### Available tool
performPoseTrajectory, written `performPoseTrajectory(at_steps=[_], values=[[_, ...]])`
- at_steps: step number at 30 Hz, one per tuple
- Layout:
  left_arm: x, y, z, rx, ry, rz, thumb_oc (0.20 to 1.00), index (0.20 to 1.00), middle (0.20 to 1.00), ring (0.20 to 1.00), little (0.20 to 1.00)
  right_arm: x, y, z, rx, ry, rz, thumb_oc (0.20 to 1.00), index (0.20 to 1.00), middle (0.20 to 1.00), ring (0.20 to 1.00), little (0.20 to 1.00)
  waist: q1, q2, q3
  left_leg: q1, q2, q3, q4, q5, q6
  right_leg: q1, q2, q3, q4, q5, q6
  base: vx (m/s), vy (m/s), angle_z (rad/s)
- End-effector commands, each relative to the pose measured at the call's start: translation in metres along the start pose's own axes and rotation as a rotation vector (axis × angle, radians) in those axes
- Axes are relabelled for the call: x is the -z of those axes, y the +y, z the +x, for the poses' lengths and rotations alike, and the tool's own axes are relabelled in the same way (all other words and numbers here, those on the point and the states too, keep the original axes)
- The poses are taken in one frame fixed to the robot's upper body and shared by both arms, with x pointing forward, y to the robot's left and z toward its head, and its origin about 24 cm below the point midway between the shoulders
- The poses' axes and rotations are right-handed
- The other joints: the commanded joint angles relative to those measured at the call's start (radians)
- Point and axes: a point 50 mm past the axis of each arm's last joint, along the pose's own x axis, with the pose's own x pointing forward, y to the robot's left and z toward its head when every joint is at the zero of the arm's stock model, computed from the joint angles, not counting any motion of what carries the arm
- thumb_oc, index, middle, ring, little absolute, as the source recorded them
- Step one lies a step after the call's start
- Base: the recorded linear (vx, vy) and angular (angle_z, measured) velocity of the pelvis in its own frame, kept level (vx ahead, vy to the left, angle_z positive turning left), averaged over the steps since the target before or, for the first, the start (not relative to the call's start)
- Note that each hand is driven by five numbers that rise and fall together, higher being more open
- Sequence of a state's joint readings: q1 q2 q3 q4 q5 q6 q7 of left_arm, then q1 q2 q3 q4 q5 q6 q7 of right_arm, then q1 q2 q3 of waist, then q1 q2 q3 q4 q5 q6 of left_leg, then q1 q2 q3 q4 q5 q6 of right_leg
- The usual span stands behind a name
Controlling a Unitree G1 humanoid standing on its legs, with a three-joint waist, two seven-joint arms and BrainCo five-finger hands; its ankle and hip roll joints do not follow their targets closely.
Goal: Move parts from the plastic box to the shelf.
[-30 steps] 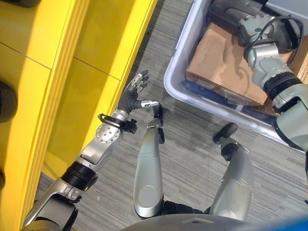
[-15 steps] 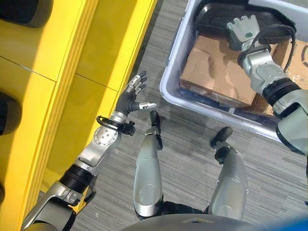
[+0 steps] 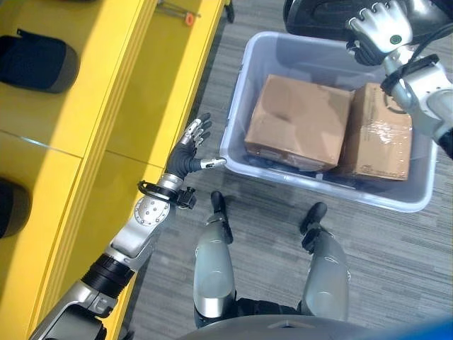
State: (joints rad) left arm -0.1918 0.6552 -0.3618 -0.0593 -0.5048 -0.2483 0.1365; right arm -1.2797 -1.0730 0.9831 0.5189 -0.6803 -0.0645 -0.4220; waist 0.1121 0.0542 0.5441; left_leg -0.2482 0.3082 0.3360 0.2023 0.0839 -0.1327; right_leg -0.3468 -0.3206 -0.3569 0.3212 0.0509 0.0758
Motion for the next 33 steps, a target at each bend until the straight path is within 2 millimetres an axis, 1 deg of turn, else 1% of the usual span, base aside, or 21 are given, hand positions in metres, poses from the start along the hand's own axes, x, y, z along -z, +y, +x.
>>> performPoseTrajectory(at_steps=[1,2,4,6,7,8,10,11,12,13,16,17,20,21,23,24,26,29,31,32,33], values=[[-0.013,-0.006,-0.005,0.021,-0.078,-0.046,1.0,1.0,1.0,1.0,1.0,-0.001,-0.015,0.0,0.06,-0.084,-0.01,0.2,0.2,0.2,0.2,0.2,0.012,-0.026,-0.024,0.055,-0.013,0.023,0.004,-0.07,0.009,0.072,0.01,-0.027,0.077,-0.16,0.073,-0.01,0.009,-0.12],[-0.014,-0.003,-0.006,0.013,-0.086,-0.034,1.0,1.0,1.0,1.0,1.0,-0.006,-0.017,-0.007,0.045,-0.165,-0.026,0.2,0.2,0.2,0.2,0.2,-0.005,-0.035,-0.025,0.094,-0.009,0.035,-0.009,-0.068,0.006,0.109,0.015,-0.027,0.057,-0.159,0.072,0.01,0.009,-0.15],[-0.012,-0.001,-0.008,0.012,-0.078,-0.03,1.0,1.0,1.0,1.0,1.0,-0.01,-0.016,-0.016,0.032,-0.214,-0.018,0.2,0.2,0.2,0.2,0.2,-0.016,-0.039,-0.031,0.125,-0.007,0.044,-0.023,-0.064,0.004,0.142,0.022,-0.029,0.036,-0.155,0.071,0.02,0.013,-0.19],[-0.009,0.003,-0.01,-0.025,-0.062,-0.032,1.0,1.0,1.0,1.0,1.0,-0.022,-0.017,-0.03,0.021,-0.323,0.001,0.2,0.2,0.2,0.2,0.2,-0.044,-0.049,-0.063,0.165,0.0,0.064,-0.042,-0.061,0.0,0.177,0.029,-0.026,0.012,-0.153,0.07,0.04,0.023,-0.17],[-0.008,0.004,-0.01,-0.036,-0.057,-0.033,1.0,1.0,1.0,1.0,1.0,-0.024,-0.017,-0.033,0.013,-0.342,0.007,0.2,0.2,0.2,0.2,0.2,-0.047,-0.051,-0.068,0.175,0.001,0.068,-0.047,-0.059,-0.001,0.185,0.03,-0.026,0.006,-0.151,0.07,0.09,0.019,-0.18],[-0.008,0.011,-0.009,-0.07,-0.047,-0.021,1.0,1.0,1.0,1.0,1.0,-0.033,-0.018,-0.041,-0.01,-0.393,0.055,0.2,0.2,0.2,0.2,0.2,-0.064,-0.058,-0.093,0.2,0.003,0.076,-0.059,-0.06,-0.002,0.209,0.037,-0.02,-0.012,-0.152,0.068,0.09,0.005,-0.25],[-0.007,0.017,-0.007,-0.088,-0.04,0.005,1.0,1.0,1.0,1.0,1.0,-0.041,-0.022,-0.047,-0.032,-0.436,0.112,0.2,0.2,0.2,0.2,0.2,-0.078,-0.068,-0.121,0.227,0.008,0.087,-0.072,-0.056,-0.006,0.231,0.045,-0.013,-0.031,-0.149,0.067,0.09,-0.01,-0.23],[-0.009,0.024,-0.003,-0.086,-0.038,0.056,1.0,1.0,1.0,1.0,1.0,-0.053,-0.026,-0.053,-0.074,-0.514,0.173,0.2,0.2,0.2,0.2,0.2,-0.094,-0.077,-0.151,0.248,0.013,0.094,-0.079,-0.052,-0.01,0.248,0.052,-0.006,-0.044,-0.146,0.063,0.06,-0.019,-0.19],[-0.009,0.025,-0.003,-0.085,-0.037,0.059,1.0,1.0,1.0,1.0,1.0,-0.055,-0.027,-0.054,-0.077,-0.525,0.177,0.2,0.2,0.2,0.2,0.2,-0.096,-0.078,-0.155,0.251,0.014,0.096,-0.081,-0.051,-0.01,0.251,0.052,-0.006,-0.045,-0.147,0.063,0.08,-0.028,-0.25],[-0.011,0.028,0.0,-0.072,-0.037,0.076,1.0,1.0,1.0,1.0,1.0,-0.064,-0.029,-0.059,-0.094,-0.604,0.174,0.2,0.2,0.2,0.2,0.2,-0.107,-0.081,-0.173,0.262,0.019,0.102,-0.083,-0.05,-0.012,0.26,0.054,-0.005,-0.048,-0.148,0.059,0.06,-0.02,-0.18],[-0.013,0.028,0.011,-0.024,0.003,0.06,1.0,1.0,1.0,1.0,1.0,-0.085,-0.038,-0.073,-0.102,-0.774,0.187,0.2,0.2,0.2,0.2,0.2,-0.123,-0.093,-0.216,0.292,0.029,0.119,-0.093,-0.042,-0.017,0.289,0.058,-0.004,-0.068,-0.143,0.055,0.07,-0.03,-0.09],[-0.013,0.028,0.012,-0.023,0.007,0.058,1.0,1.0,1.0,1.0,1.0,-0.087,-0.039,-0.074,-0.099,-0.79,0.185,0.2,0.2,0.2,0.2,0.2,-0.124,-0.094,-0.22,0.295,0.03,0.12,-0.094,-0.041,-0.017,0.291,0.058,-0.004,-0.069,-0.143,0.054,0.07,-0.035,-0.12],[-0.009,0.025,0.022,0.052,0.097,0.069,1.0,1.0,1.0,1.0,1.0,-0.105,-0.053,-0.078,-0.021,-0.929,0.171,0.2,0.2,0.2,0.2,0.2,-0.142,-0.099,-0.26,0.322,0.033,0.135,-0.099,-0.042,-0.019,0.315,0.067,0.0,-0.081,-0.144,0.048,0.07,-0.023,-0.13],[-0.009,0.025,0.023,0.056,0.102,0.068,1.0,1.0,1.0,1.0,1.0,-0.106,-0.054,-0.078,-0.002,-0.943,0.162,0.2,0.2,0.2,0.2,0.2,-0.144,-0.098,-0.263,0.326,0.032,0.136,-0.1,-0.042,-0.018,0.318,0.068,0.002,-0.084,-0.143,0.048,0.04,-0.004,-0.09],[-0.004,0.021,0.029,0.15,0.18,0.047,1.0,1.0,1.0,1.0,1.0,-0.115,-0.063,-0.078,0.111,-1.028,0.101,0.2,0.2,0.2,0.2,0.2,-0.156,-0.096,-0.284,0.338,0.033,0.146,-0.103,-0.043,-0.018,0.328,0.072,0.008,-0.098,-0.14,0.046,0.03,0.004,-0.15],[-0.003,0.019,0.032,0.219,0.223,0.04,1.0,1.0,1.0,1.0,1.0,-0.121,-0.07,-0.081,0.182,-1.103,0.064,0.2,0.2,0.2,0.2,0.2,-0.165,-0.09,-0.302,0.349,0.032,0.153,-0.108,-0.042,-0.019,0.339,0.075,0.013,-0.112,-0.136,0.046,0.03,0.014,-0.18],[0.001,0.019,0.033,0.261,0.291,0.015,1.0,1.0,1.0,1.0,1.0,-0.124,-0.074,-0.083,0.222,-1.143,0.048,0.2,0.2,0.2,0.2,0.2,-0.171,-0.085,-0.311,0.353,0.032,0.161,-0.109,-0.042,-0.02,0.342,0.075,0.015,-0.117,-0.133,0.047,0.02,0.012,-0.12],[0.012,0.02,0.032,0.323,0.429,-0.067,1.0,1.0,1.0,1.0,1.0,-0.13,-0.085,-0.088,0.303,-1.242,0.024,0.2,0.2,0.2,0.2,0.2,-0.181,-0.076,-0.328,0.365,0.031,0.174,-0.111,-0.043,-0.021,0.354,0.074,0.02,-0.132,-0.127,0.048,0.02,0.013,-0.1],[0.018,0.026,0.032,0.325,0.49,-0.085,1.0,1.0,1.0,1.0,1.0,-0.134,-0.094,-0.09,0.347,-1.283,0.009,0.2,0.2,0.2,0.2,0.2,-0.189,-0.064,-0.342,0.375,0.03,0.182,-0.112,-0.042,-0.023,0.361,0.07,0.023,-0.138,-0.122,0.05,0.05,0.02,-0.11],[0.026,0.033,0.034,0.358,0.544,-0.107,1.0,1.0,1.0,1.0,1.0,-0.137,-0.104,-0.088,0.366,-1.291,-0.016,0.2,0.2,0.2,0.2,0.2,-0.198,-0.058,-0.355,0.386,0.026,0.188,-0.119,-0.044,-0.024,0.368,0.071,0.03,-0.148,-0.119,0.052,0.07,0.023,-0.06],[0.03,0.033,0.033,0.403,0.585,-0.146,1.0,1.0,1.0,1.0,1.0,-0.139,-0.108,-0.085,0.379,-1.29,-0.038,0.2,0.2,0.2,0.2,0.2,-0.203,-0.054,-0.361,0.391,0.024,0.195,-0.123,-0.044,-0.025,0.37,0.071,0.034,-0.154,-0.116,0.051,0.05,0.022,-0.06]])
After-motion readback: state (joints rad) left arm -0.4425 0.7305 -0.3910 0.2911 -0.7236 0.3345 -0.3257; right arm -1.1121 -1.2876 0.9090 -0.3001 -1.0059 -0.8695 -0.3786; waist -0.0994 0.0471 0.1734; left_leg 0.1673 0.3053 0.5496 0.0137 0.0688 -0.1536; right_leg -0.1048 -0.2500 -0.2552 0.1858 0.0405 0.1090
